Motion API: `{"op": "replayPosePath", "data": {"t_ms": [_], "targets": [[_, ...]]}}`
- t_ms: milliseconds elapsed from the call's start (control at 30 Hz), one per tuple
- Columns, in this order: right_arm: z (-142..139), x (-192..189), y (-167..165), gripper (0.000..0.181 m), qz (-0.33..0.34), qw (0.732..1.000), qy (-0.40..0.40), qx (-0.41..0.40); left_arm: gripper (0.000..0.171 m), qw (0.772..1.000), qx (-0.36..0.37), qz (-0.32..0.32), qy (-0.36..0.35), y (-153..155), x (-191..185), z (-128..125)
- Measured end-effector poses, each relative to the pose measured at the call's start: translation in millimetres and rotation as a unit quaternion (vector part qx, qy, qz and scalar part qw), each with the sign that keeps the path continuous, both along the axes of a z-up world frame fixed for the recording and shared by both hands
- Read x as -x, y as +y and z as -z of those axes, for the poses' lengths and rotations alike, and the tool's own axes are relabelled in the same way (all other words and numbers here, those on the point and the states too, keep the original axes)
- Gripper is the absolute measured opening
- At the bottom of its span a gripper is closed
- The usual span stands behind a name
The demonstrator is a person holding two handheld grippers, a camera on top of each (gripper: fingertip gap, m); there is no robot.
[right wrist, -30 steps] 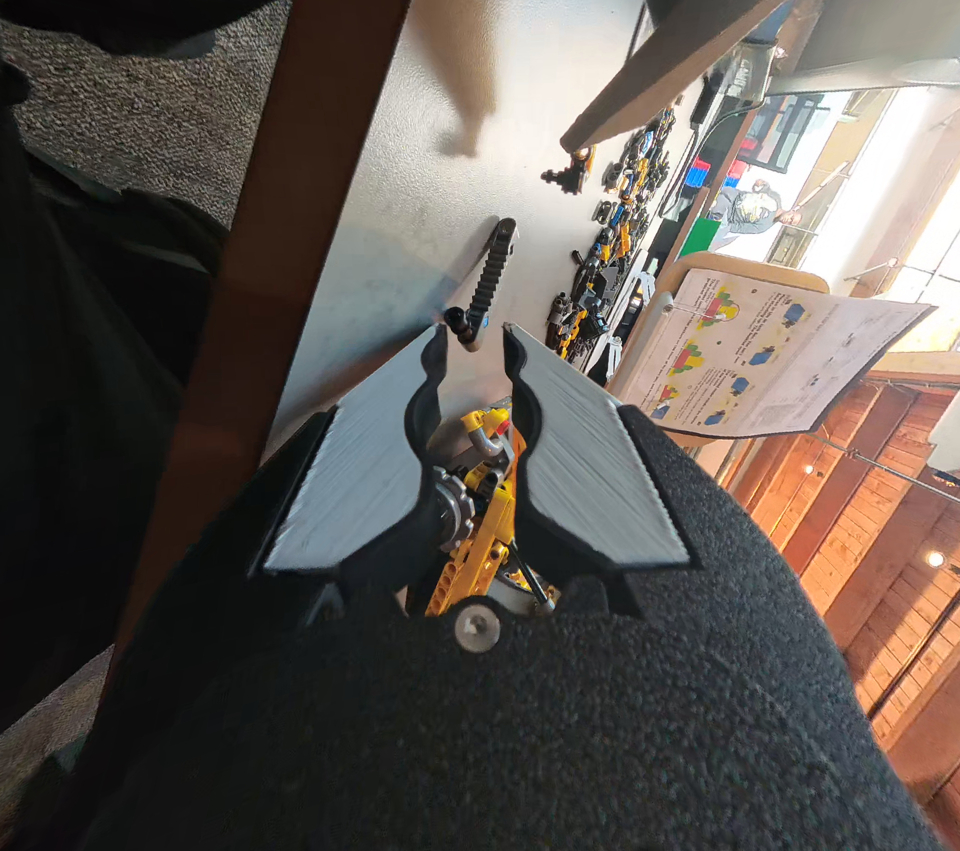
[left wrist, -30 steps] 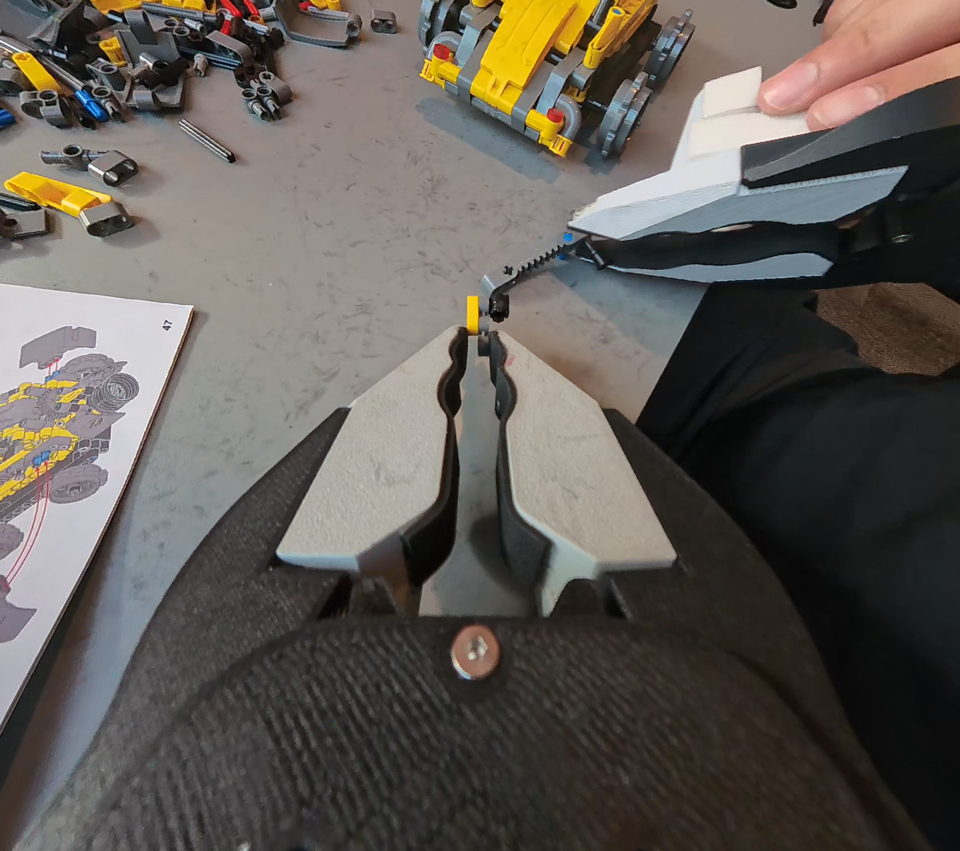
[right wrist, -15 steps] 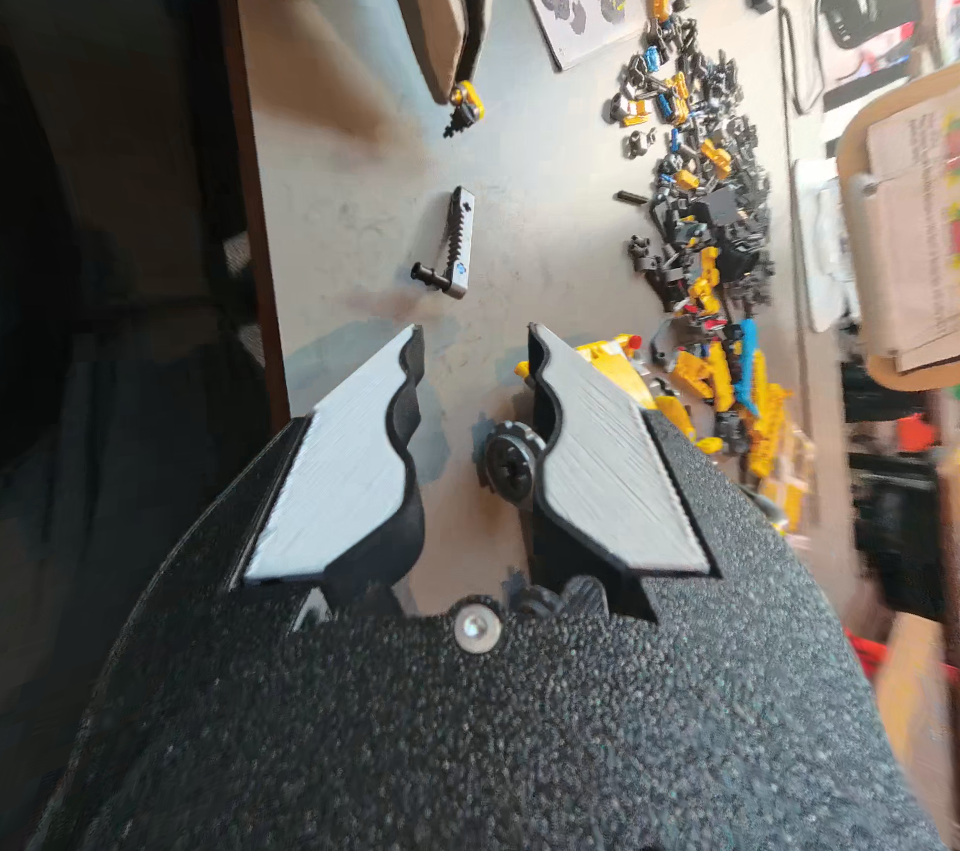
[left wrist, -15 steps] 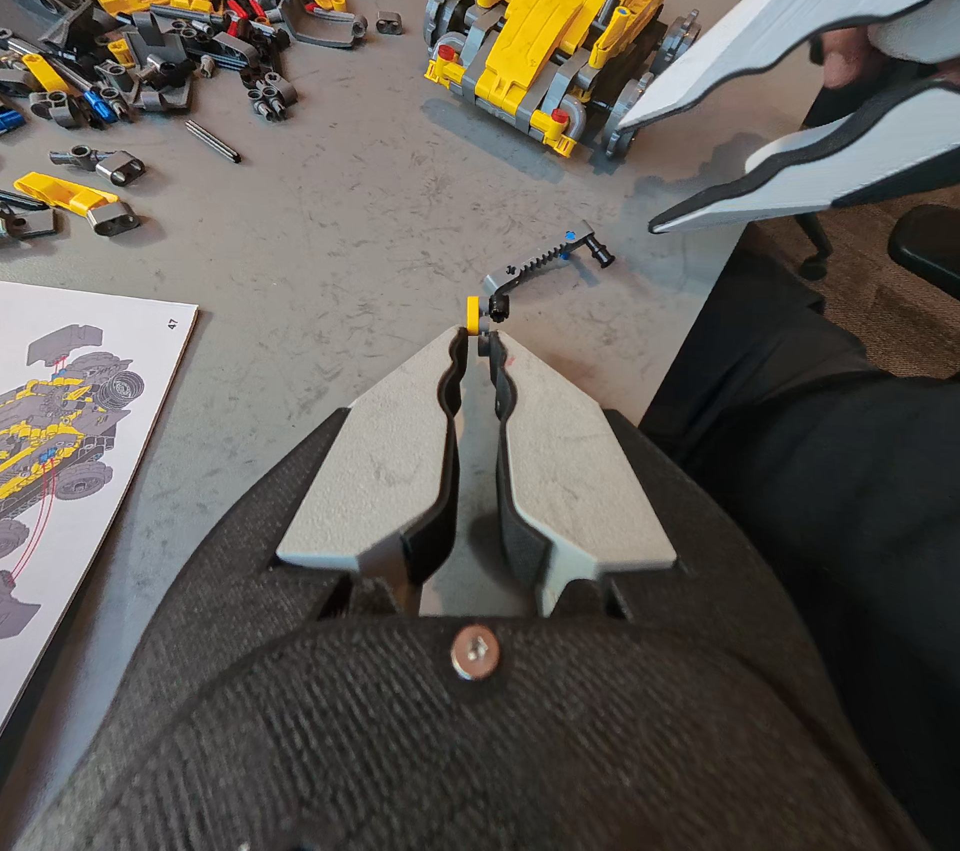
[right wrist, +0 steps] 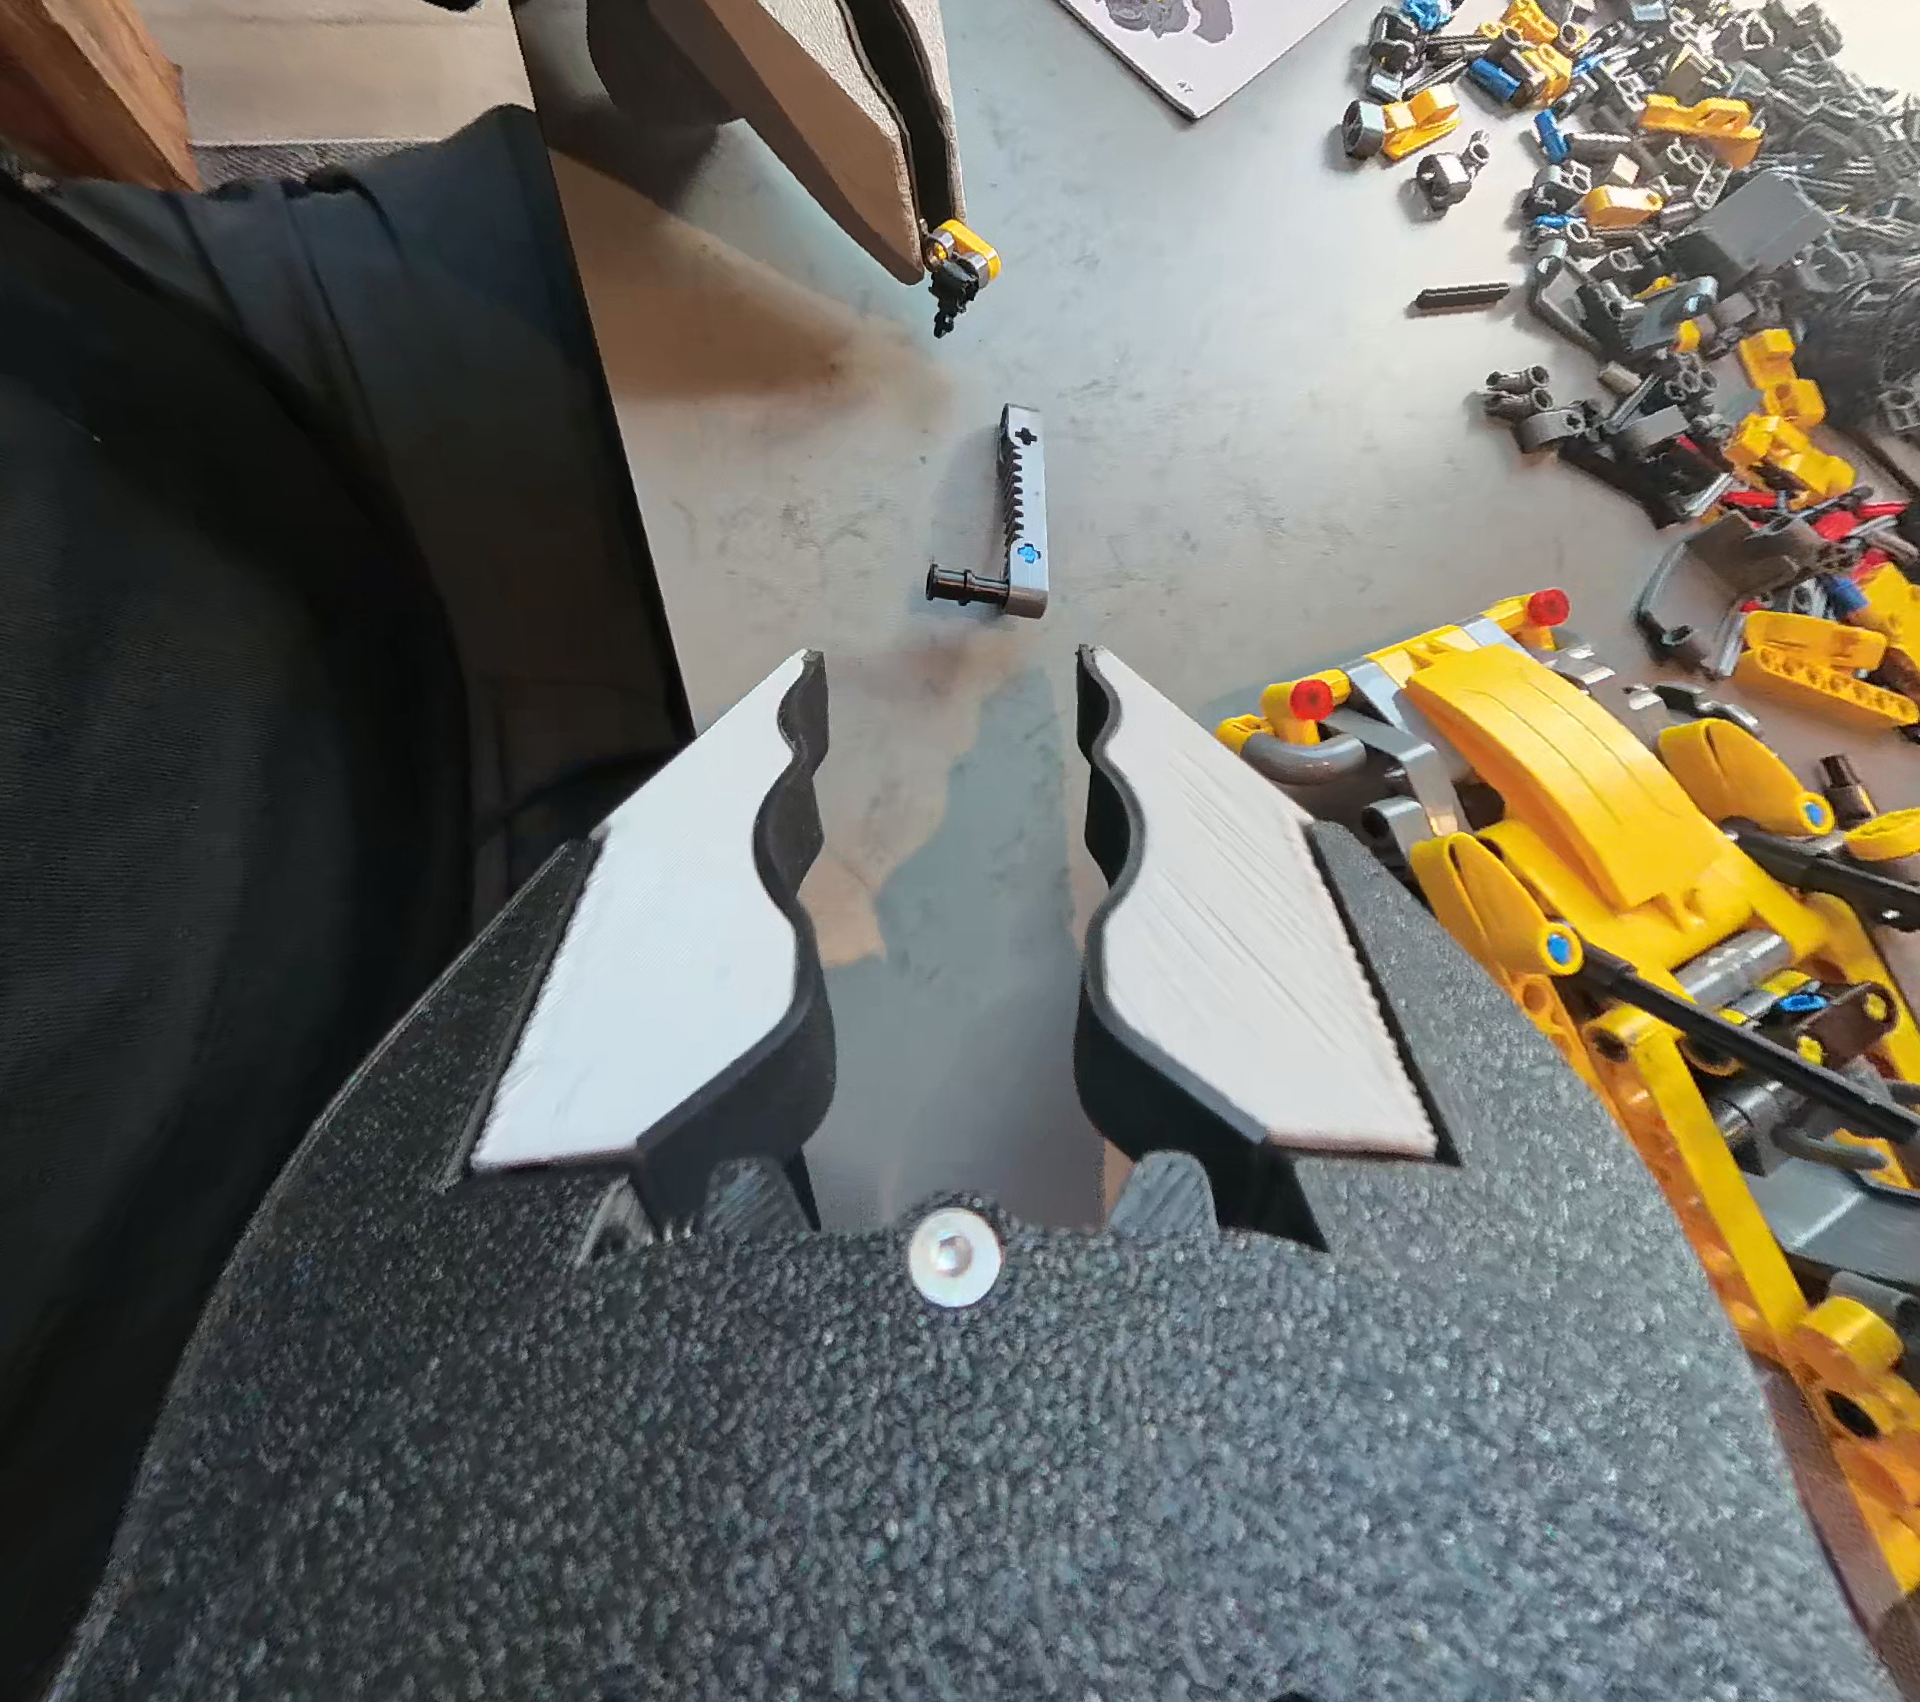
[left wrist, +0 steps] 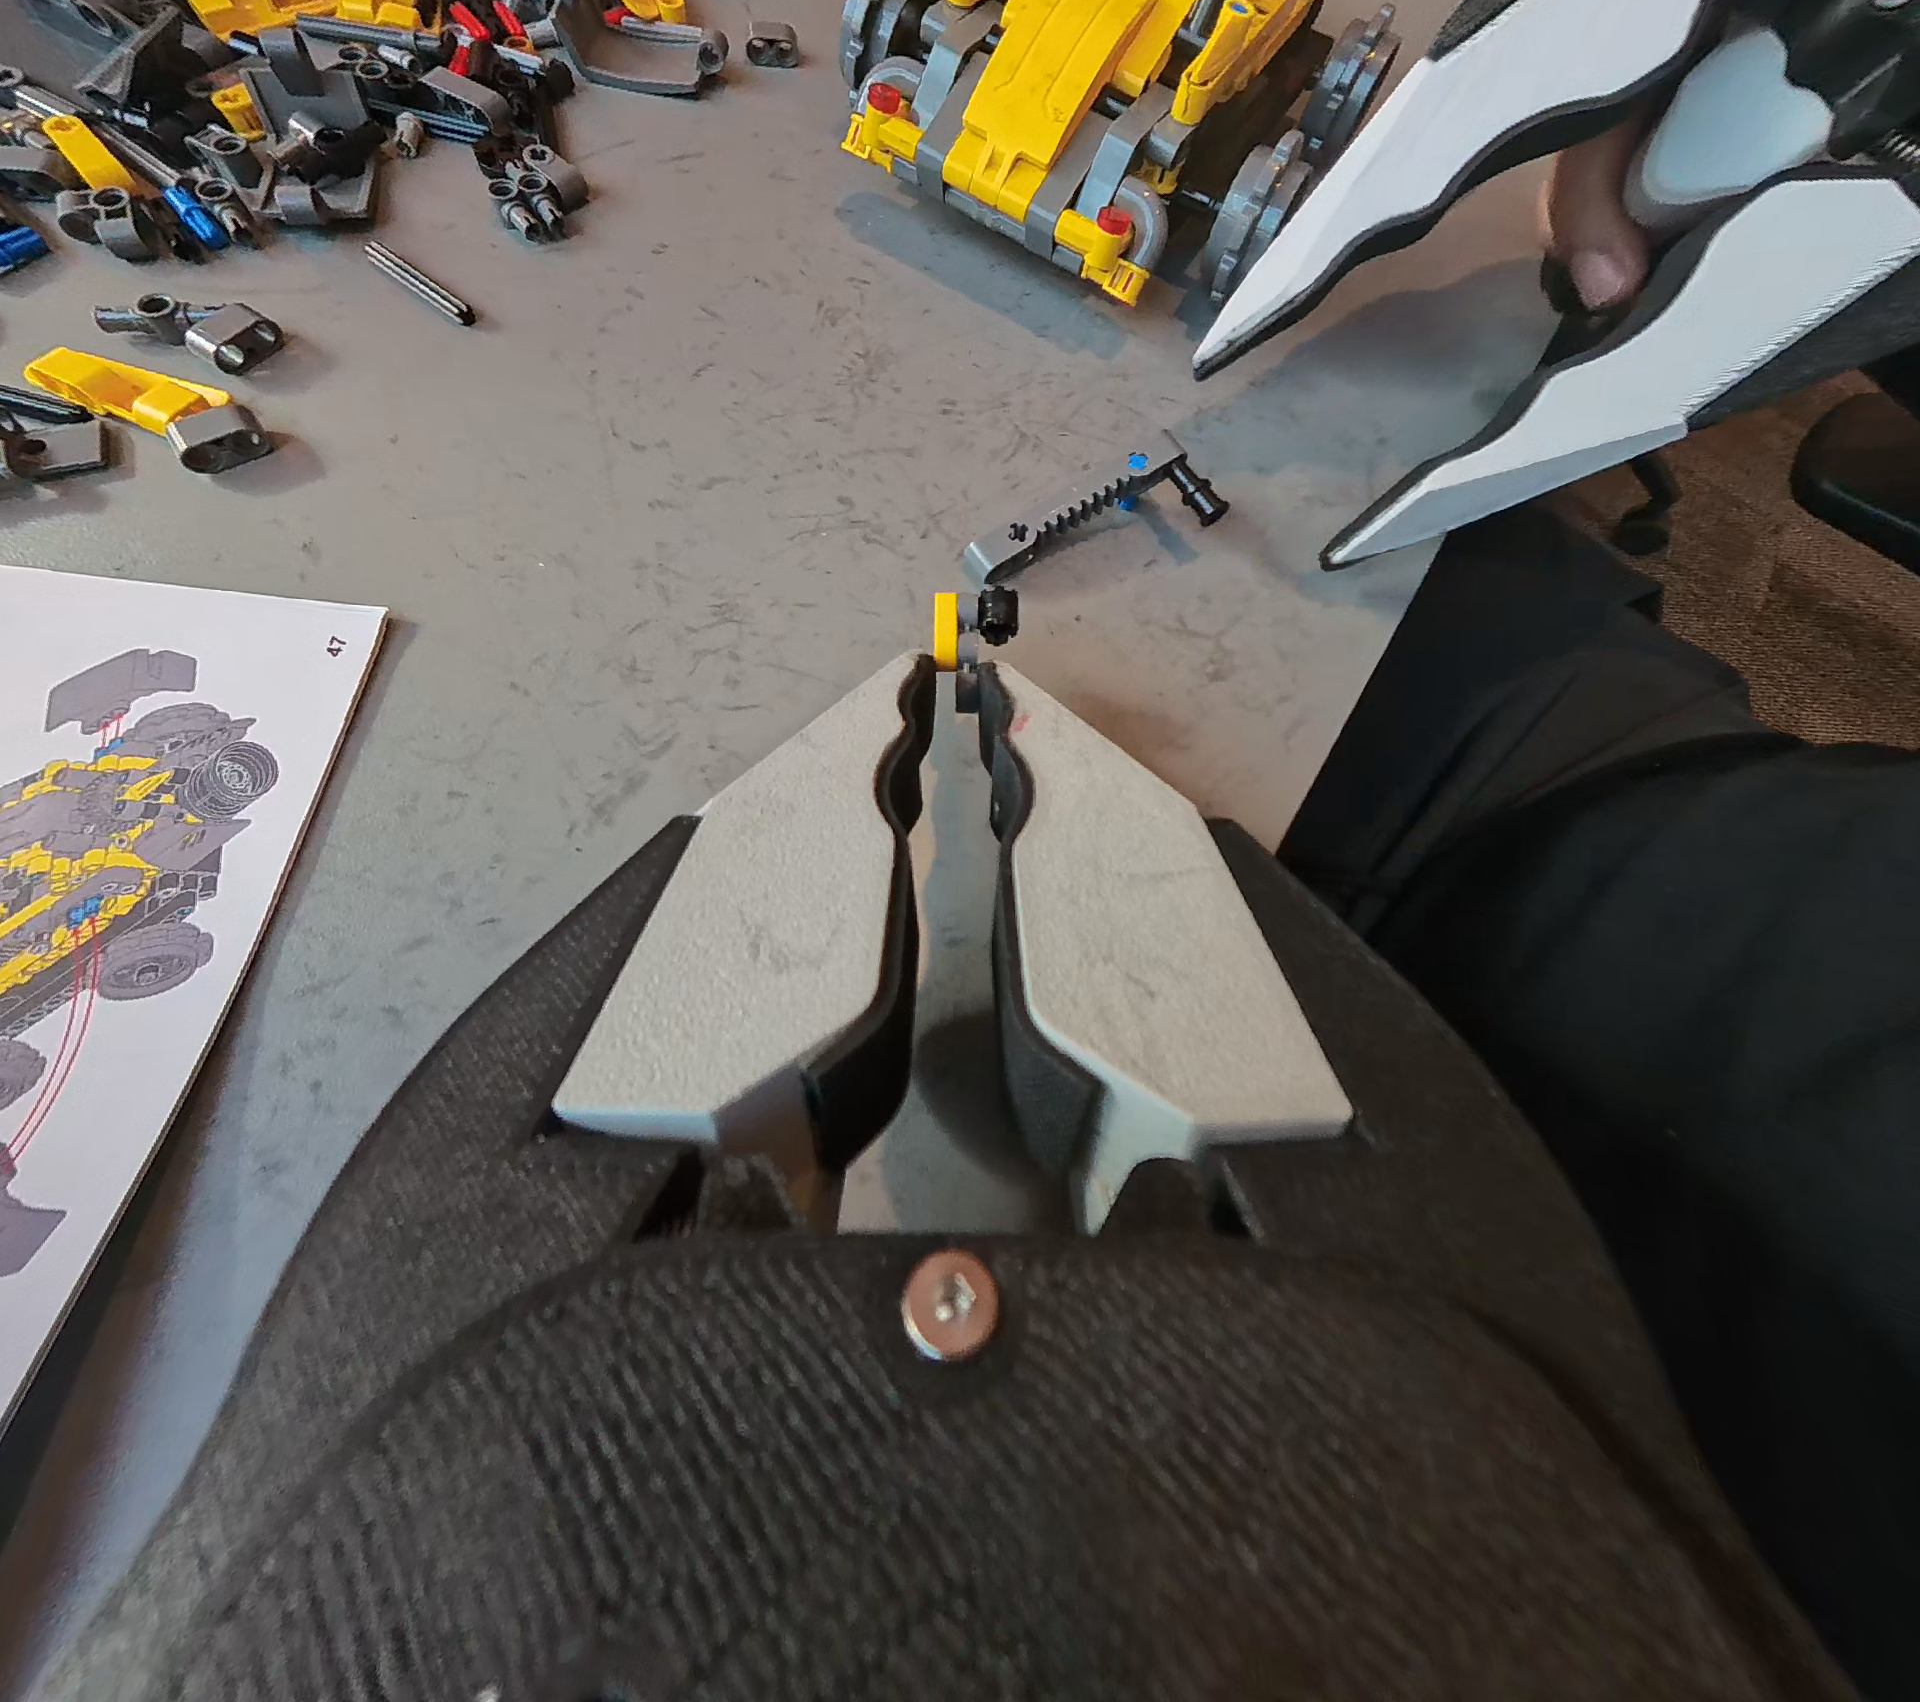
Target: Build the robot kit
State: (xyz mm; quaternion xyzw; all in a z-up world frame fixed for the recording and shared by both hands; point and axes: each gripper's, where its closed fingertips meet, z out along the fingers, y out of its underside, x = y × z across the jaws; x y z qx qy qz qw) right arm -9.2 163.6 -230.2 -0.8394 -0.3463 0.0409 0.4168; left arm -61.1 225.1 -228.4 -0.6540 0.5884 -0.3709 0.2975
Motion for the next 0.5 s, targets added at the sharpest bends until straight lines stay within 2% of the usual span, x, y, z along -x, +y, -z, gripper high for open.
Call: {"op": "replayPosePath", "data": {"t_ms": [500], "targets": [[9.0, 6.4, 8.8, 0.050, 0.001, 0.999, 0.028, 0.038, 0.006, 1.000, 0.002, 0.002, 0.006, -0.6, 0.0, 2.7]]}}
